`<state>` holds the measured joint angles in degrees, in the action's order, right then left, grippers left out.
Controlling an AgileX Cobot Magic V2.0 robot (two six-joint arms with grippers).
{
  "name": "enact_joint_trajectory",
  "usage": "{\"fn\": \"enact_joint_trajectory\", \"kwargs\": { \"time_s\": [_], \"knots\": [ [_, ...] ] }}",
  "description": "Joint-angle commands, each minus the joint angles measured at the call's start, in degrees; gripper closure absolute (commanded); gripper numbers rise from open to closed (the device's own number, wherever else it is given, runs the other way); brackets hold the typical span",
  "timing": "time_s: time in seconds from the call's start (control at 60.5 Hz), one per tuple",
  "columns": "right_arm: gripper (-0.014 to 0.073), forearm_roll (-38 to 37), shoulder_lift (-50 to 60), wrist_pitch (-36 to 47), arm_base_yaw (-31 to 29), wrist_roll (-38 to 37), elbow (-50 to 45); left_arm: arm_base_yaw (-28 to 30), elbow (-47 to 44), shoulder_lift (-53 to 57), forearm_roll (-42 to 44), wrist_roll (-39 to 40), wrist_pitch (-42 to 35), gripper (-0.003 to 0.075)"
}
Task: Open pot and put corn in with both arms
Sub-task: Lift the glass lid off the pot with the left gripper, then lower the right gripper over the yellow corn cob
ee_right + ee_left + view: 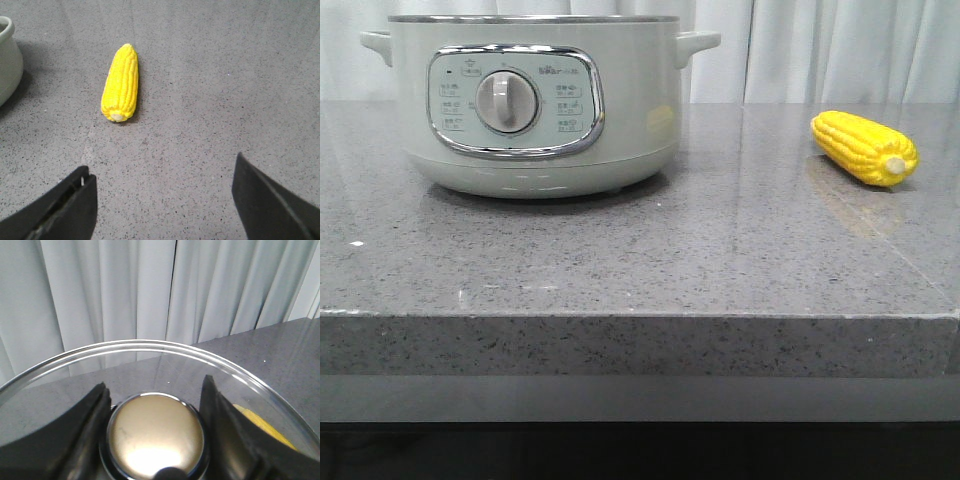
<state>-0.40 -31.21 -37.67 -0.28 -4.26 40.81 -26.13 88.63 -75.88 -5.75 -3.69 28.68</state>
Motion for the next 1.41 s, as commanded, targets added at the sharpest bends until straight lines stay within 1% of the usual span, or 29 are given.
{"fn": "enact_joint_trajectory", "kwargs": {
  "time_s": [0.0,0.083,0.43,0.695,0.827,0.992,1.108,1.389],
  "knots": [
    [0.002,-0.28,-0.56,4.46,-0.25,0.19,1.99,-0.08,-1.69,6.52,1.19,0.02,-7.29,0.0544],
    [0.002,-0.28,-0.56,4.46,-0.25,0.19,1.99,-0.08,-6.07,10.86,2.24,0.02,-7.16,0.0544],
    [0.002,-0.28,-0.56,4.46,-0.25,0.19,1.99,-0.08,-25.4,28.88,2.12,1.76,-7.13,0.0542],
    [0.0021,1.89,-0.6,3.74,0.01,0.23,1.99,-0.08,-35.93,40.49,0.47,2.13,-6.63,0.0542],
    [0.0021,1.89,-2.42,1.35,1.17,0.52,3.52,-0.08,-37.54,43.94,0.47,2.13,-5.29,0.0543],
    [0.0021,1.89,-9.4,-2.96,3.81,0.66,9.27,-0.08,-37.67,44.57,0.47,2.13,-4.24,0.0543],
    [0.0021,2.48,-16.11,-5.89,5.07,0.66,13.92,-0.08,-37.71,44.57,0.47,2.13,-3.97,0.0543],
    [0.0021,4.31,-34.65,-8.49,5.87,0.66,26.81,-0.08,-37.71,44.46,0.47,2.13,-3.97,0.0543]
  ]
}}
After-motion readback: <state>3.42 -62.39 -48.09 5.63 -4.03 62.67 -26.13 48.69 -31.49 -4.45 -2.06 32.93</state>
